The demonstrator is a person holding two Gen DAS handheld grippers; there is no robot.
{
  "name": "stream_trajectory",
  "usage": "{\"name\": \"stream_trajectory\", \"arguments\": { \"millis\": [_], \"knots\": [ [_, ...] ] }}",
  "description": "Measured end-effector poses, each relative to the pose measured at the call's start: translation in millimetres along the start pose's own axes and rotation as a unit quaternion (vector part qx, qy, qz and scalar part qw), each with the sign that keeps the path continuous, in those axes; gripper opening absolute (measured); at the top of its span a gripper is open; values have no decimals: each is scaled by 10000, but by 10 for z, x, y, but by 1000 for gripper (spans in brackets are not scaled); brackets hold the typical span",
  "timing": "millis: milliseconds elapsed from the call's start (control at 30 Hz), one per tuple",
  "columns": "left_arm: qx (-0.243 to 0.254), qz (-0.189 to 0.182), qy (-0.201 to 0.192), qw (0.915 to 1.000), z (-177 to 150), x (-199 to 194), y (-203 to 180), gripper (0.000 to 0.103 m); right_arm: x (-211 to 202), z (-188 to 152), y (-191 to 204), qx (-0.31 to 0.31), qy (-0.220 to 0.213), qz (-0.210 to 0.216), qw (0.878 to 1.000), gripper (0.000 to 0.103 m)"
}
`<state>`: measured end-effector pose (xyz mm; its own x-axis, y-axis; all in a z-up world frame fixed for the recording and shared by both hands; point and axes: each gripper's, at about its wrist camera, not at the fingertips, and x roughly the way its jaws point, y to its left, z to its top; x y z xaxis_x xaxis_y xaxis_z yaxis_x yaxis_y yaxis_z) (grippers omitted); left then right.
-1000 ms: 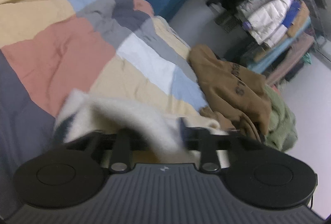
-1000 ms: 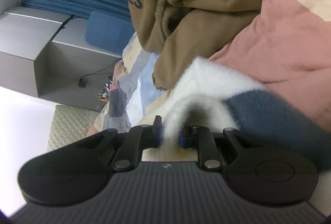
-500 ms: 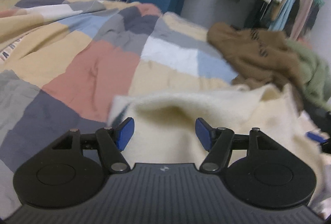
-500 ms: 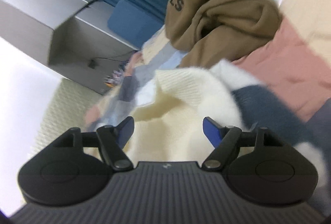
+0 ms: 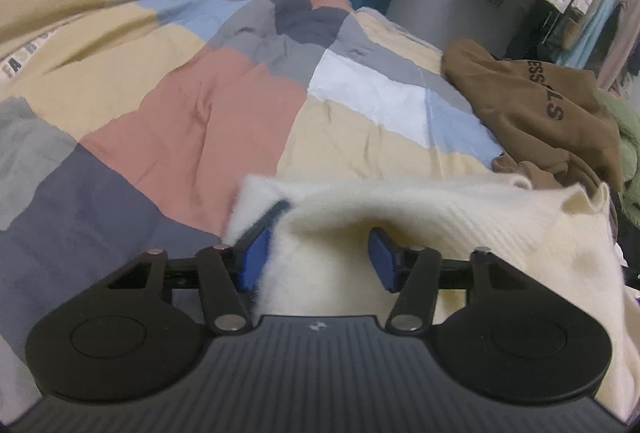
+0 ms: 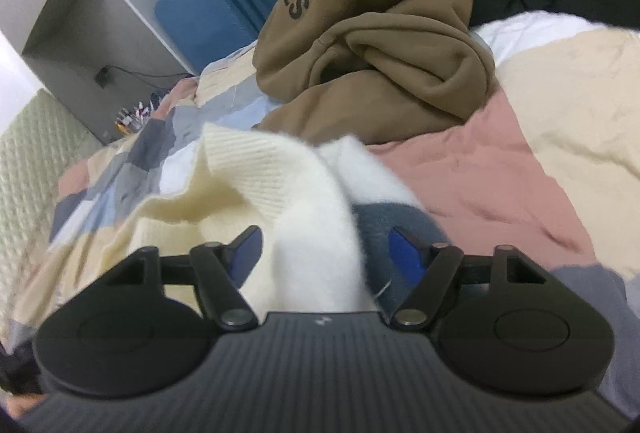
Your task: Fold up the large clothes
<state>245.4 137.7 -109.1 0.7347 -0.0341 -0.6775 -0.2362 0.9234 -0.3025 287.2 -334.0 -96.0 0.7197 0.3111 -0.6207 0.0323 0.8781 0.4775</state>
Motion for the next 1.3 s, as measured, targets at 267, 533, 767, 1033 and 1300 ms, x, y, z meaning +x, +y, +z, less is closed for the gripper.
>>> {"name": "stream_trajectory", "arguments": {
  "millis": [267,533,767,1033,1300],
  "knots": [
    [12,-5,-142,9999,64,64,22,16,164,42,176,-567,-10,-15,9984,18],
    [-250,-377,-641,9969,148,-113,76,12,-148,267,-14,-156,-1117,181,9935,3],
    [-355,-86,-210,9991,116,91,99,13,-49,295,-167,244,-709,230,9969,4],
    [-364,-43,-22,9993,93,234,111,13,-160,-55,651,-1502,-539,732,9845,7],
    [-688,-289,-60,9972,104,183,173,25,77,-154,713,-2000,-563,-239,9779,13]
  ]
}}
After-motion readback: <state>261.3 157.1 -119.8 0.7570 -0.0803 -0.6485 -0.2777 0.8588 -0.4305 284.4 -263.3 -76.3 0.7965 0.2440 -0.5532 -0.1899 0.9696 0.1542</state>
